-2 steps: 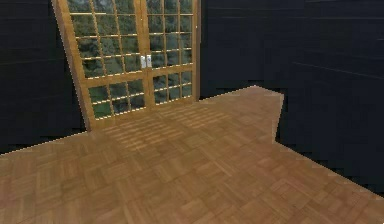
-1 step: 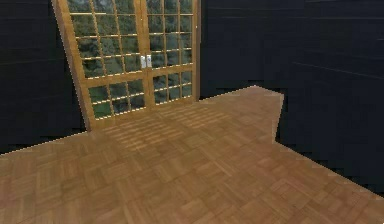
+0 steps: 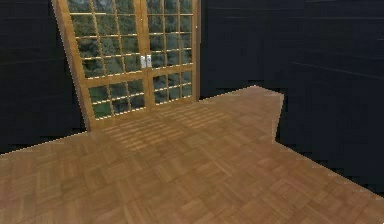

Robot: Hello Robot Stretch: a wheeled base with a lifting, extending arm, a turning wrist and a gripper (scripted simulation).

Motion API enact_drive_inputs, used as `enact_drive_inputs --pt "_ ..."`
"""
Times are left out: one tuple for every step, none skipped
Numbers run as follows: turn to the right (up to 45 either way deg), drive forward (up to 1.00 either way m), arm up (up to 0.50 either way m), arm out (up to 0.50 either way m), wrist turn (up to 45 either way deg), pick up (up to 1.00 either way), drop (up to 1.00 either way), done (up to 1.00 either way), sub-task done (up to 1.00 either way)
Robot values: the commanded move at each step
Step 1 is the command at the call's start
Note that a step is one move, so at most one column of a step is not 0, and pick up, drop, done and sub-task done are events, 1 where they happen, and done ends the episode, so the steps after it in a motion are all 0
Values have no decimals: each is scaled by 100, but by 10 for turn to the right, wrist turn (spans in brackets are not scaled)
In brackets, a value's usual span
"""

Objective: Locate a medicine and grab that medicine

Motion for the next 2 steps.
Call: enact_drive_inputs --pt "0 0 0 0 450 0 0 0 0" --pt "0 0 0 0 450 0 0 0 0"
